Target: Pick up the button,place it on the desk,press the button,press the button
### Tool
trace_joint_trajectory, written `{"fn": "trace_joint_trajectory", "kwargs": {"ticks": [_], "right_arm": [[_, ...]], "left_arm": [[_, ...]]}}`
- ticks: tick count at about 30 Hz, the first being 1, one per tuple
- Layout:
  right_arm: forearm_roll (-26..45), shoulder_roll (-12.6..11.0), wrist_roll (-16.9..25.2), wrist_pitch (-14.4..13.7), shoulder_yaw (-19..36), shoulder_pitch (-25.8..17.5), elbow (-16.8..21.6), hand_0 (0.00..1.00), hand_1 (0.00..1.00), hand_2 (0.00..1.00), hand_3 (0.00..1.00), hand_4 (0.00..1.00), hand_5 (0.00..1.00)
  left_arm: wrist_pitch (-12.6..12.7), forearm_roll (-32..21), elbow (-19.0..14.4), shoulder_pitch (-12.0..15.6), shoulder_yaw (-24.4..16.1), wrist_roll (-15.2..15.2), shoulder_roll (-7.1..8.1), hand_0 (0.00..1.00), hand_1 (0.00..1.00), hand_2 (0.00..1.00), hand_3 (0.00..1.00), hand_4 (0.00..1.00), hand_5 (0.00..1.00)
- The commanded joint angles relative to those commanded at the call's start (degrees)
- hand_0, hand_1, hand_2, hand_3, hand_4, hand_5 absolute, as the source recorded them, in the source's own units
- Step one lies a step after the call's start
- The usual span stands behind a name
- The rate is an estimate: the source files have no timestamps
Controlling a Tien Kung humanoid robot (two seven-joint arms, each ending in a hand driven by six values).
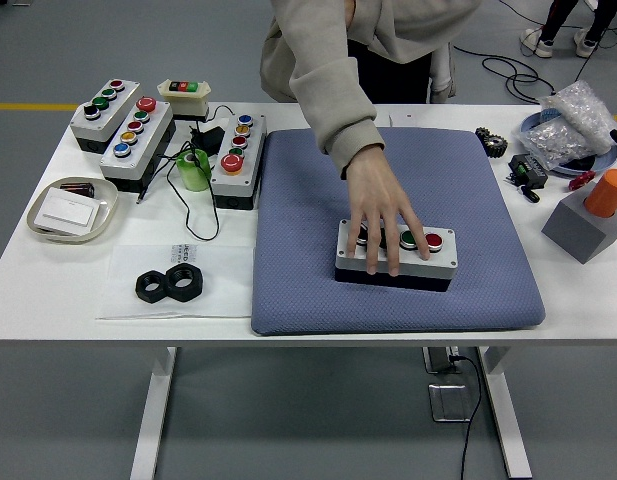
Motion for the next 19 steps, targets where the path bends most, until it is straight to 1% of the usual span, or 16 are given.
{"fn": "trace_joint_trajectory", "kwargs": {"ticks": [5, 19], "right_arm": [[-0.03, -0.11, -0.15, -0.14, 0.09, -0.60, 0.02, 0.884, 0.770, 0.841, 0.852, 0.612, 0.162], [-0.60, 0.03, -0.53, -0.37, 0.17, -0.63, 0.04, 0.885, 0.769, 0.840, 0.850, 0.610, 0.168]], "left_arm": [[0.03, -0.11, 0.08, 0.16, -0.01, -0.07, -0.14, 0.750, 0.790, 0.867, 0.785, 0.557, 0.998], [0.02, 0.19, 0.07, 0.43, -0.15, 0.03, -0.09, 0.749, 0.789, 0.867, 0.784, 0.556, 0.998]]}}
